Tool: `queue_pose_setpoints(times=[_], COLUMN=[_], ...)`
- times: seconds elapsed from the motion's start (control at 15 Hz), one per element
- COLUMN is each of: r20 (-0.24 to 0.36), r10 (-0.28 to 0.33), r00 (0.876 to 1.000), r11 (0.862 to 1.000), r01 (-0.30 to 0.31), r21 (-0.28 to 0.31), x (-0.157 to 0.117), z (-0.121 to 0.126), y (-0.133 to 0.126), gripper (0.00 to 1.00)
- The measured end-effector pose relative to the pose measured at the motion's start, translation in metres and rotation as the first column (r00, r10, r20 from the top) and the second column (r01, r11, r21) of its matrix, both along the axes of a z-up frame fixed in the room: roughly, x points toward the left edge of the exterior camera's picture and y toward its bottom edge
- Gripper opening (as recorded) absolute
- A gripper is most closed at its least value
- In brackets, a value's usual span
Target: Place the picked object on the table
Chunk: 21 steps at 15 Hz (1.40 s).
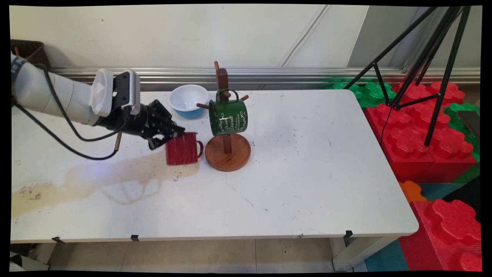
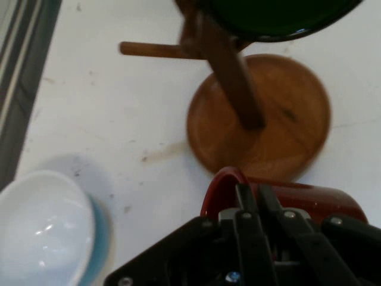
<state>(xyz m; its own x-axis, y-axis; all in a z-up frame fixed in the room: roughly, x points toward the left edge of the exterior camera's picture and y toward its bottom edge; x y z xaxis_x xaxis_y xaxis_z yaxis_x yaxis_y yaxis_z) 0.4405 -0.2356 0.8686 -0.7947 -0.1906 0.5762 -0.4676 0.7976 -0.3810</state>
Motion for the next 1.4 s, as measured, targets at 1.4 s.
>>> queue_pose_setpoints(times=[1.4], r20=[0.215], r10=[-0.046], r00=[0.976], r11=[0.997], r01=[0.057], r21=[-0.045], x=[0.024], z=[-0.017], y=[-0.044], gripper=[0.0])
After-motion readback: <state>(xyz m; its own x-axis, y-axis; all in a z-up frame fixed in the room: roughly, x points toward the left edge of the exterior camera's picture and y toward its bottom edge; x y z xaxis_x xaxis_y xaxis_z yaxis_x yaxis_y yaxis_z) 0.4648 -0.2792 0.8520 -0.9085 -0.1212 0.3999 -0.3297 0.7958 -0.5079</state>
